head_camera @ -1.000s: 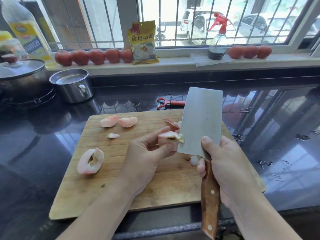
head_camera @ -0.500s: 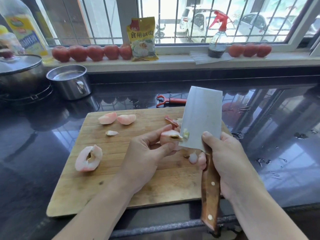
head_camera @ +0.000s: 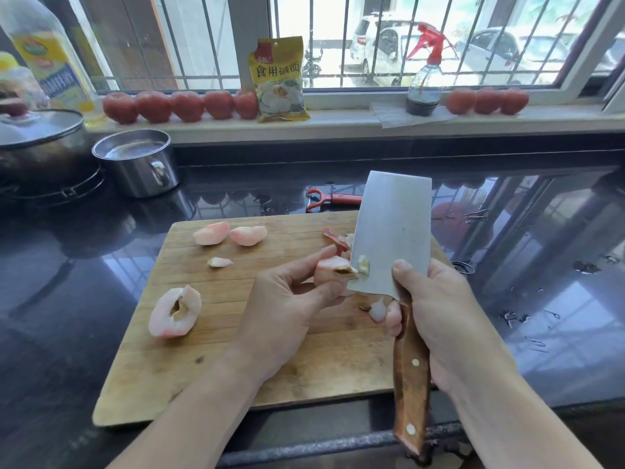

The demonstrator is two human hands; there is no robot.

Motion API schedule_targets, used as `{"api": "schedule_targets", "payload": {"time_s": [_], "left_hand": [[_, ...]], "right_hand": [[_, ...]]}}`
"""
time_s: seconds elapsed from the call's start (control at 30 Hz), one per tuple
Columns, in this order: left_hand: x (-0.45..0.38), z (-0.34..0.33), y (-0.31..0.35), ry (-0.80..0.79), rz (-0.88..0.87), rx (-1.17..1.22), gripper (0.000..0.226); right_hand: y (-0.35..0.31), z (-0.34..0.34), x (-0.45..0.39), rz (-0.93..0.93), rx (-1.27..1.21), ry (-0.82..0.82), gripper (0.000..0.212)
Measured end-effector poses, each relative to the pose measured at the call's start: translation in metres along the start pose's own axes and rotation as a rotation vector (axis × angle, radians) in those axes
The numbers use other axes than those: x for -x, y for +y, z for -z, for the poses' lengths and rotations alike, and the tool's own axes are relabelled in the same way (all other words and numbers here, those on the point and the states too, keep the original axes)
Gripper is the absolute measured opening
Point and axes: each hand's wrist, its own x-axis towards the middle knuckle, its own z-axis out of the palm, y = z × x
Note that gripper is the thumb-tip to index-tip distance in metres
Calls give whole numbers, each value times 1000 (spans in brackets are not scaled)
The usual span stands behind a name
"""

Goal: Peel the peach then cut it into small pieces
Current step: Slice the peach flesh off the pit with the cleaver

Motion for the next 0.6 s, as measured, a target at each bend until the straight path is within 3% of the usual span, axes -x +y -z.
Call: {"api": "schedule_targets", "payload": {"time_s": [0.33, 0.6], "left_hand": [[0, -1, 0, 3, 3, 22, 48], [-5, -1, -1, 124, 27, 4, 37]], "right_hand": [[4, -3, -3, -20, -43, 37, 18], [-17, 7, -7, -113, -43, -77, 19]]}}
